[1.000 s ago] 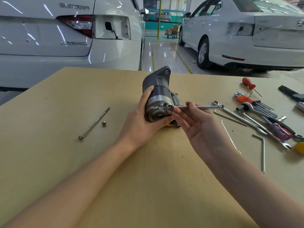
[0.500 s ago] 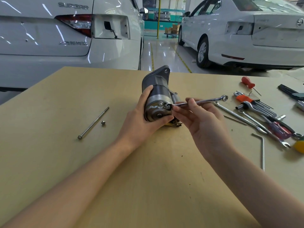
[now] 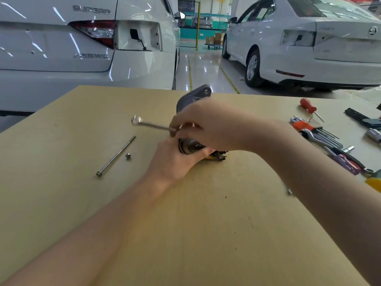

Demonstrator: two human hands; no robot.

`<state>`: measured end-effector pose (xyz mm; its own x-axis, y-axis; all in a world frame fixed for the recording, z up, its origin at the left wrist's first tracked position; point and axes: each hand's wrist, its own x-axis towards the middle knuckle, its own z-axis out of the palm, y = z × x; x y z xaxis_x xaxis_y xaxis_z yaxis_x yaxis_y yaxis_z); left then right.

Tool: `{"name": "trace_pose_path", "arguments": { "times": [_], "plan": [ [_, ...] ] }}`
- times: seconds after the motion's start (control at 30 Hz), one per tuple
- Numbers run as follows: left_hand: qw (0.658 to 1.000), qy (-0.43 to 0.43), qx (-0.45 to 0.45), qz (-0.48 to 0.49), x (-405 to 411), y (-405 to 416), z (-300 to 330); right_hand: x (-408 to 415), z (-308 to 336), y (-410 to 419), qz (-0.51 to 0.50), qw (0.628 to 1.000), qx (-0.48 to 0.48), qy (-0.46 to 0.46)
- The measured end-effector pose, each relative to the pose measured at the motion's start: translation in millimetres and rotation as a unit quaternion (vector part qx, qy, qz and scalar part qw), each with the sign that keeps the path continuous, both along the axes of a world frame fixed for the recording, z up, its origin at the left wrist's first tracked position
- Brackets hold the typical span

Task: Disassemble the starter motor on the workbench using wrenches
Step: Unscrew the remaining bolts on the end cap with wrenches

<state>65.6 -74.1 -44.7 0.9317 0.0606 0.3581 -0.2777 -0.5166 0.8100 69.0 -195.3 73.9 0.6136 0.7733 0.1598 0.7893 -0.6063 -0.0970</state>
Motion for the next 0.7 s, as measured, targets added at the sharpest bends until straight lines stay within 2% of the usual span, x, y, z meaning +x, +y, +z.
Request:
{"name": "trace_pose_path", "arguments": {
  "times": [0.07, 0.13, 0.2, 0.23, 0.3, 0.37, 0.43, 0.47, 0.5, 0.53, 0.6, 0.7],
  "plan": [
    [1.000, -0.004, 0.004, -0.002, 1.0, -0.3, -1.2, -0.9, -0.7, 3.9, 0.011, 0.998, -0.058, -0.016],
    [1.000, -0.006, -0.003, -0.004, 0.8, 0.4, -1.0, -2.8, -3.6, -0.2, 0.038, 0.999, -0.011, -0.007],
    [1.000, -0.007, -0.012, -0.009, -0.1, 0.5, 0.8, -6.8, -9.6, -7.6, 0.054, 0.984, 0.165, 0.049],
    [1.000, -0.015, -0.019, -0.014, -1.0, -0.2, 1.7, -9.7, -13.8, -12.0, 0.049, 0.953, 0.284, 0.089],
    [0.999, -0.027, -0.031, -0.021, -2.1, -0.4, 1.7, -15.6, -27.4, -20.5, 0.011, 0.849, 0.505, 0.154],
    [0.998, -0.026, -0.043, -0.031, -2.5, -1.2, 1.9, -19.6, -45.4, -28.7, -0.074, 0.704, 0.661, 0.247],
    [0.998, -0.030, -0.046, -0.035, -1.9, -1.3, 2.4, -20.3, -58.6, -35.6, -0.142, 0.534, 0.746, 0.373],
    [0.998, -0.032, -0.041, -0.032, -0.9, -1.0, 2.2, -19.8, -62.9, -37.5, -0.160, 0.467, 0.763, 0.417],
    [0.998, -0.034, -0.037, -0.030, -0.5, -1.4, 2.1, -19.7, -65.7, -39.0, -0.171, 0.421, 0.772, 0.444],
    [0.998, -0.036, -0.035, -0.029, -0.6, -1.9, 2.5, -19.7, -67.2, -39.2, -0.176, 0.390, 0.779, 0.459],
    [0.998, -0.039, -0.035, -0.028, -0.6, -2.4, 2.8, -20.5, -68.7, -36.7, -0.170, 0.356, 0.789, 0.471],
    [0.998, -0.041, -0.039, -0.028, -0.8, -2.1, 3.1, -24.0, -68.8, -33.7, -0.152, 0.359, 0.787, 0.479]
  ]
}}
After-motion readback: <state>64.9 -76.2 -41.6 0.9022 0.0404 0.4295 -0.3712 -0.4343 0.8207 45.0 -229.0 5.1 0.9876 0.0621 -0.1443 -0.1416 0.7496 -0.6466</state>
